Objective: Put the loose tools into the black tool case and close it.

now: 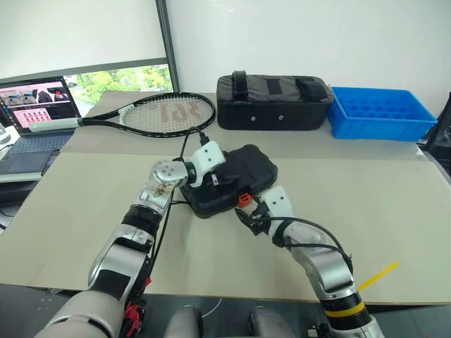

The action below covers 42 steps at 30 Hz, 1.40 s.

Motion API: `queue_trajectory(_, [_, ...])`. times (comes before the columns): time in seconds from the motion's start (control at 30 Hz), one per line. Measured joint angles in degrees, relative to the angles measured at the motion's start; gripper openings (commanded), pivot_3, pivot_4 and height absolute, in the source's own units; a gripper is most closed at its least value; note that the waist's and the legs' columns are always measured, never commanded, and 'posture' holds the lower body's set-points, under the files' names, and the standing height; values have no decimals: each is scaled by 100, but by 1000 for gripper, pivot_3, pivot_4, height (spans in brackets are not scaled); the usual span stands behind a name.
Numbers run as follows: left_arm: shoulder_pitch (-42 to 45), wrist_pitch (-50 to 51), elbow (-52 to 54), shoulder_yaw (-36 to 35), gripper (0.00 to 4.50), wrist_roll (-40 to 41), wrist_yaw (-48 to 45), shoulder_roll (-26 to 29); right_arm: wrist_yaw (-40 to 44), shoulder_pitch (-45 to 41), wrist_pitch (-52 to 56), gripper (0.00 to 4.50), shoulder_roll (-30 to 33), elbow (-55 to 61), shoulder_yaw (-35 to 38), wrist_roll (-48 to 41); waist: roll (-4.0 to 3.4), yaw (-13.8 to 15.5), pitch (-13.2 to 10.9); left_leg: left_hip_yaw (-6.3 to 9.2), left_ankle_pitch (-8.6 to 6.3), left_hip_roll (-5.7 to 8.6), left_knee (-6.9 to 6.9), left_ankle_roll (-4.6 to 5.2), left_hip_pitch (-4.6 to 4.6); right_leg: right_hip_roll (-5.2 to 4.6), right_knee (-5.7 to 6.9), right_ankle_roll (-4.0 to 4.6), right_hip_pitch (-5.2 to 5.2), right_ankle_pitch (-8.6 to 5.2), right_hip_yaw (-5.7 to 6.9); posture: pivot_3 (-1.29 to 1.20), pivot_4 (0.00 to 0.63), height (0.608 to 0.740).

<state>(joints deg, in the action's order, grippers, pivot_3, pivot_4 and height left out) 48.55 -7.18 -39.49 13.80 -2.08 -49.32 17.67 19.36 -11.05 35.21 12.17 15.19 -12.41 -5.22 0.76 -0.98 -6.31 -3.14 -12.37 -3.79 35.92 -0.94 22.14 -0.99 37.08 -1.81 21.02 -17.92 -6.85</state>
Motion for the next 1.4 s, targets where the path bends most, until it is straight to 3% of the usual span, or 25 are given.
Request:
queue_trajectory(0.2, [7,-18,-58,-8,3888,-3,20,-13,-58,0,-7,1287,-12,-6,2,13,2,-2,6,1,0,0,0,0,0,0,0,0,0,0,0,0,150,708])
queue_trajectory(0.23, [9,-25,-73,-8,3888,-6,28,-18,-46,0,-12,1218,-3,6,-3,13,3,-3,9,1,0,0,0,0,-1,0,0,-1,0,-1,0,0,150,708])
queue_trajectory(1.4, [-237,-266,311,77,3888,-305,55,-12,-70,11,270,1183,34,301,21,-43,5,13,10,5,0,1,-3,0,9,0,-7,-3,4,-2,0,0,150,708])
